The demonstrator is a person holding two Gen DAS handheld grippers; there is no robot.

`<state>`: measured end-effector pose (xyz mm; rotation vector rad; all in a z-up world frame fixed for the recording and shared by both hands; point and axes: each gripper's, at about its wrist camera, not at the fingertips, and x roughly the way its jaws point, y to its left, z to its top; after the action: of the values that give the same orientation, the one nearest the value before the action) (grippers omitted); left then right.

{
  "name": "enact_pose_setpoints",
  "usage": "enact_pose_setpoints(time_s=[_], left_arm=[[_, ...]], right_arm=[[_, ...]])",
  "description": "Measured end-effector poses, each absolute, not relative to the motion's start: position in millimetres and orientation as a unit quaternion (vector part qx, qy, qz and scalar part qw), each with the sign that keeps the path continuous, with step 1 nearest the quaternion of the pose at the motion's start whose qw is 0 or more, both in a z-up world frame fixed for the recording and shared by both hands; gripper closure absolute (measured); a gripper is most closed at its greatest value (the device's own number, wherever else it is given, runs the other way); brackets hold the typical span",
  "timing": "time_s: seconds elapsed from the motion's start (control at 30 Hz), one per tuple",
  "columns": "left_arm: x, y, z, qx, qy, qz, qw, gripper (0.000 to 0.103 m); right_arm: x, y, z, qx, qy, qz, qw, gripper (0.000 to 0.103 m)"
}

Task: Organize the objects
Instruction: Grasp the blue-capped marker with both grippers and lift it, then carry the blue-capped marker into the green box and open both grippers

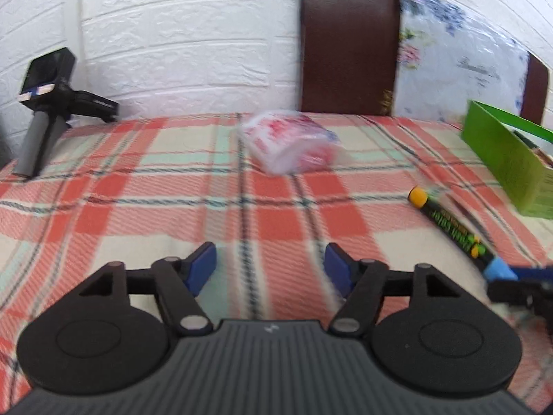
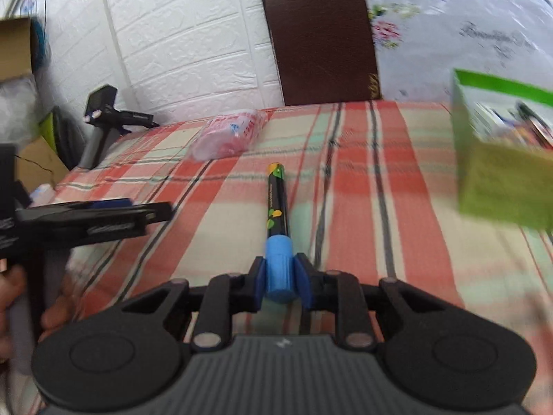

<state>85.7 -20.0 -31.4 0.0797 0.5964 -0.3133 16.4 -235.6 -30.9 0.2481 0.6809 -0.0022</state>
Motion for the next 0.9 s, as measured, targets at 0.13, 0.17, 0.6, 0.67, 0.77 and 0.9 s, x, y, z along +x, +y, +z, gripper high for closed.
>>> enact_pose_setpoints(time_s=[0.13,0.17,0.6,0.67,0.77,0.9], left_arm=[[54.3,-54.6,-27.3,0.021,0.326,-0.207,0.922,0.018],[47.6,-63.4,-25.0,0.011,0.337,-0.221,0.915,0.018],[33.3,-132.1,-16.4,-0.041,0.42,-0.295,0.857,0.066],[41.3,-134.1,-17.5,-0.074,0.447,-0.313,0.834,0.079],[42.3,-142.6,-12.3,-0.088,0.449,-0.325,0.827,0.081],[46.8,-165.6,13.3,-0.081,0.425,-0.353,0.829,0.082]], right_arm=[[-26.1,-242.6,-34.2,0.188,0.324,-0.006,0.927,0.083],[-33.3,-244.1,-35.6,0.201,0.324,-0.005,0.925,0.083],[-74.8,-260.6,-39.5,0.247,0.291,0.019,0.924,0.083],[-77.4,-266.3,-39.5,0.248,0.285,0.012,0.926,0.083],[-80.5,-274.3,-38.7,0.252,0.272,0.009,0.929,0.083],[-83.2,-284.4,-25.0,0.221,0.238,-0.01,0.946,0.083]])
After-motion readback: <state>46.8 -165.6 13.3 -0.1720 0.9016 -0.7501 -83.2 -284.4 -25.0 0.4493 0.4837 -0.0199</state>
